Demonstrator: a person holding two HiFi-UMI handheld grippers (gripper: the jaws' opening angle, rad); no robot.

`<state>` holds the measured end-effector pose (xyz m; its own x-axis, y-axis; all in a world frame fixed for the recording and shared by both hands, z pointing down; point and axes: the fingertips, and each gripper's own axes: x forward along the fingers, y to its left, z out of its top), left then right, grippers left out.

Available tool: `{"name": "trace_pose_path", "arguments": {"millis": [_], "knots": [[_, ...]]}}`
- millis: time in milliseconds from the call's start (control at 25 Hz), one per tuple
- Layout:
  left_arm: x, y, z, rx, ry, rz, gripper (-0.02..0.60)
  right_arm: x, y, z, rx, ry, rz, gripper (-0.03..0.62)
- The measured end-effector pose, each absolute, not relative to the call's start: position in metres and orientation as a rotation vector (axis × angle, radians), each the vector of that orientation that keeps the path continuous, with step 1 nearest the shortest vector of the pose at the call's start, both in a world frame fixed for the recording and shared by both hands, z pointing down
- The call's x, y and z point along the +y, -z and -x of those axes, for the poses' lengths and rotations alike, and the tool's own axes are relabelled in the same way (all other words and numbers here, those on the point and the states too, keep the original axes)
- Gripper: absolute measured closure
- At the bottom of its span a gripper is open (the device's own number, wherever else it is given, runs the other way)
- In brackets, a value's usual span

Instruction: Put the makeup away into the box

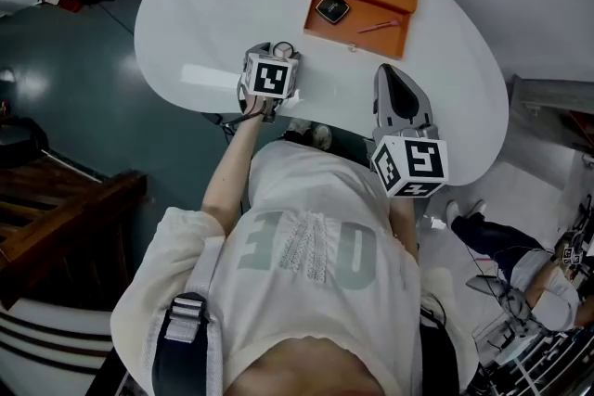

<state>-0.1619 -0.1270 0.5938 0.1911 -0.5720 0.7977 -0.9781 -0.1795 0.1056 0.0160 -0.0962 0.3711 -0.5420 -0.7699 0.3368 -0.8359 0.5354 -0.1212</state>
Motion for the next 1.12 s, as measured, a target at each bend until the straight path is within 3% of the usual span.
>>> {"name": "trace_pose_path", "arguments": {"millis": [200, 320, 440, 760, 1120], "knots": [[-0.123, -0.601, 0.166, -1.458, -0.881, -1.822, 0.290, -0.097, -0.374, -0.018, -2.529, -0.393, -1.353, 0.597], [-0.126, -0.602, 0.170, -1.459, -0.855, -1.825, 0.359, -0.099, -0.374, -0.018, -2.537, -0.402, -1.352, 0.597], [-0.129, -0.582, 0.165, -1.453, -0.770, -1.877, 0.360, -0.100, -0.373, -0.018, -2.543, -0.403, -1.357, 0.597], [-0.110, -0.433, 0.097, -1.487, -0.651, -2.228, 0.360, -0.102, -0.369, -0.019, -2.556, -0.409, -1.367, 0.597], [-0.116, -0.405, 0.064, -1.430, -0.624, -2.330, 0.360, -0.101, -0.368, -0.024, -2.558, -0.417, -1.396, 0.597]]}}
